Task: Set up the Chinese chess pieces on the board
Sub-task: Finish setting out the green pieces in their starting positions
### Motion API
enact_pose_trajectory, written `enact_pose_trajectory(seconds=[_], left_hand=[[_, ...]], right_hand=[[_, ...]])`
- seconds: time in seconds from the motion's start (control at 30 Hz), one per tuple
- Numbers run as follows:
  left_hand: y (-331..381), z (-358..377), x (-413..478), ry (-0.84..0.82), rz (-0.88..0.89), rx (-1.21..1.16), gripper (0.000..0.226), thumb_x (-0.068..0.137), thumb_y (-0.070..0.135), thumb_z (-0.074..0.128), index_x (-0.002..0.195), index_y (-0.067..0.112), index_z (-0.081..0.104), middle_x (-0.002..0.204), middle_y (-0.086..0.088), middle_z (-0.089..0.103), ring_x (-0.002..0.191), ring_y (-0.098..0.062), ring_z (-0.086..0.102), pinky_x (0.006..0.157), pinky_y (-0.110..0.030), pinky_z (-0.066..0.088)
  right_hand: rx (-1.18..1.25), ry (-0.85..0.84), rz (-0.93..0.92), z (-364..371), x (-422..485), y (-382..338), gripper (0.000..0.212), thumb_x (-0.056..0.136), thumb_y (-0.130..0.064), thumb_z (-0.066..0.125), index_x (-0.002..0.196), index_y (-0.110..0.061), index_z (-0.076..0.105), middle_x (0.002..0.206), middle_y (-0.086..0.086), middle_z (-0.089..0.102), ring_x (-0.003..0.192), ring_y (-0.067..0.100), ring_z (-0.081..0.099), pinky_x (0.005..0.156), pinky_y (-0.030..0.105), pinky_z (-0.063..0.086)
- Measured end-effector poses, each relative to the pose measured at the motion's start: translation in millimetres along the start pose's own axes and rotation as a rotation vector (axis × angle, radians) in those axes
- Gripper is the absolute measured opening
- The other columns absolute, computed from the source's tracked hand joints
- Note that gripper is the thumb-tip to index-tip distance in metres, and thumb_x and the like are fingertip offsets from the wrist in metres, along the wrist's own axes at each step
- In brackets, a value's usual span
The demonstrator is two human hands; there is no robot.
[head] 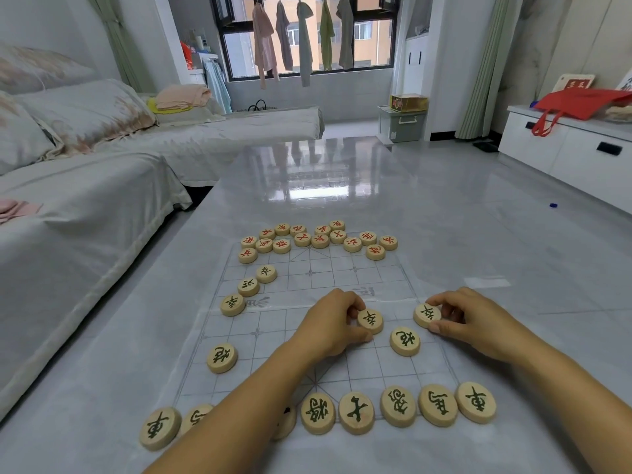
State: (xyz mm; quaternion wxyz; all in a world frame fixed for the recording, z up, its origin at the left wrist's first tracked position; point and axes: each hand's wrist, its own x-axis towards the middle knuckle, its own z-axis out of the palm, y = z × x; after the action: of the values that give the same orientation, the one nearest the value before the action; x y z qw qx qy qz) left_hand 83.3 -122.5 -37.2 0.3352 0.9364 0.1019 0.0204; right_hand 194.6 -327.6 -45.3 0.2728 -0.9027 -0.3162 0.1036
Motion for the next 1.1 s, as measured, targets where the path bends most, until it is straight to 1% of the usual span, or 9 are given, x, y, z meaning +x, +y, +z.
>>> enact_pose_trajectory(seconds=[0.23, 0.37, 0.5, 0.57, 0.67, 0.73, 0.9, 1.0, 1.1], left_hand=[[-6.6, -8.9, -1.8, -0.07, 0.017, -0.069, 0.047, 0.079, 0.022, 0.071, 0.121, 0.018, 0.051, 0.104, 0.003, 0.051, 0.088, -0.01, 0.049, 0.08, -0.022, 0.044], [-23.7, -33.6, 0.2, 0.026, -0.017, 0.0, 0.039, 0.087, 0.022, 0.06, 0.125, 0.017, 0.051, 0.12, -0.002, 0.053, 0.103, -0.013, 0.05, 0.091, -0.025, 0.042], [-68.7, -72.3, 15.9, 0.248, -0.166, 0.416, 0.038, 0.093, 0.025, 0.049, 0.13, 0.018, 0.048, 0.142, -0.005, 0.041, 0.128, -0.025, 0.037, 0.103, -0.039, 0.036], [-86.6, -83.7, 20.0, 0.197, -0.261, 0.544, 0.038, 0.095, 0.025, 0.042, 0.133, 0.019, 0.043, 0.147, -0.004, 0.034, 0.131, -0.029, 0.031, 0.101, -0.042, 0.034], [-98.4, -86.4, 21.9, 0.082, -0.26, 0.533, 0.025, 0.092, 0.017, 0.043, 0.117, 0.016, 0.049, 0.133, -0.007, 0.048, 0.117, -0.029, 0.043, 0.089, -0.042, 0.039], [-94.1, -82.4, 19.4, 0.106, -0.2, 0.513, 0.02, 0.09, 0.015, 0.046, 0.109, 0.015, 0.054, 0.121, -0.006, 0.057, 0.108, -0.026, 0.049, 0.083, -0.037, 0.039], [-64.0, -57.1, -0.8, 0.149, -0.024, 0.579, 0.029, 0.09, 0.026, 0.053, 0.119, 0.024, 0.056, 0.118, 0.003, 0.059, 0.116, -0.018, 0.047, 0.105, -0.036, 0.021], [-56.1, -49.4, -13.5, 0.127, 0.002, 0.541, 0.026, 0.087, 0.028, 0.058, 0.112, 0.022, 0.057, 0.111, 0.003, 0.062, 0.108, -0.018, 0.052, 0.101, -0.033, 0.025], [-52.8, -55.3, -17.2, 0.116, 0.007, 0.481, 0.027, 0.086, 0.024, 0.059, 0.113, 0.022, 0.056, 0.117, 0.002, 0.057, 0.112, -0.019, 0.049, 0.1, -0.032, 0.028]], right_hand=[[0.002, -0.036, 0.019, -0.8, 1.3, 0.9, 0.04, 0.08, -0.032, 0.068, 0.117, -0.028, 0.052, 0.093, -0.01, 0.047, 0.082, 0.007, 0.049, 0.067, 0.016, 0.038], [0.021, -0.072, 0.038, -2.3, 2.1, 1.2, 0.046, 0.079, -0.032, 0.069, 0.12, -0.027, 0.049, 0.095, -0.008, 0.048, 0.084, 0.009, 0.049, 0.066, 0.017, 0.039], [0.05, -0.091, 0.05, -4.2, 2.7, 0.3, 0.045, 0.079, -0.033, 0.068, 0.12, -0.027, 0.049, 0.096, -0.006, 0.049, 0.085, 0.01, 0.05, 0.067, 0.019, 0.04], [0.044, -0.084, 0.051, -2.8, 4.4, 0.4, 0.045, 0.08, -0.034, 0.067, 0.12, -0.026, 0.05, 0.095, -0.005, 0.049, 0.083, 0.01, 0.05, 0.067, 0.019, 0.04], [0.044, -0.094, 0.056, -3.6, 5.7, 0.4, 0.047, 0.078, -0.038, 0.066, 0.121, -0.024, 0.051, 0.094, -0.004, 0.049, 0.082, 0.011, 0.049, 0.067, 0.02, 0.04], [0.085, -0.123, 0.058, -6.4, 5.2, -0.6, 0.06, 0.066, -0.057, 0.066, 0.117, -0.028, 0.052, 0.095, -0.002, 0.05, 0.082, 0.012, 0.049, 0.068, 0.021, 0.041], [0.155, -0.118, 0.044, -9.3, 6.1, -0.2, 0.084, 0.041, -0.084, 0.053, 0.108, -0.035, 0.052, 0.095, 0.001, 0.052, 0.081, 0.012, 0.051, 0.068, 0.019, 0.041], [0.157, -0.129, 0.036, -9.1, 6.9, 2.2, 0.099, 0.018, -0.096, 0.045, 0.101, -0.043, 0.048, 0.095, -0.001, 0.052, 0.083, 0.012, 0.051, 0.067, 0.017, 0.039], [0.164, -0.137, 0.028, -9.9, 6.5, 2.2, 0.094, 0.019, -0.094, 0.05, 0.098, -0.045, 0.047, 0.095, -0.001, 0.052, 0.084, 0.012, 0.051, 0.068, 0.017, 0.039]])
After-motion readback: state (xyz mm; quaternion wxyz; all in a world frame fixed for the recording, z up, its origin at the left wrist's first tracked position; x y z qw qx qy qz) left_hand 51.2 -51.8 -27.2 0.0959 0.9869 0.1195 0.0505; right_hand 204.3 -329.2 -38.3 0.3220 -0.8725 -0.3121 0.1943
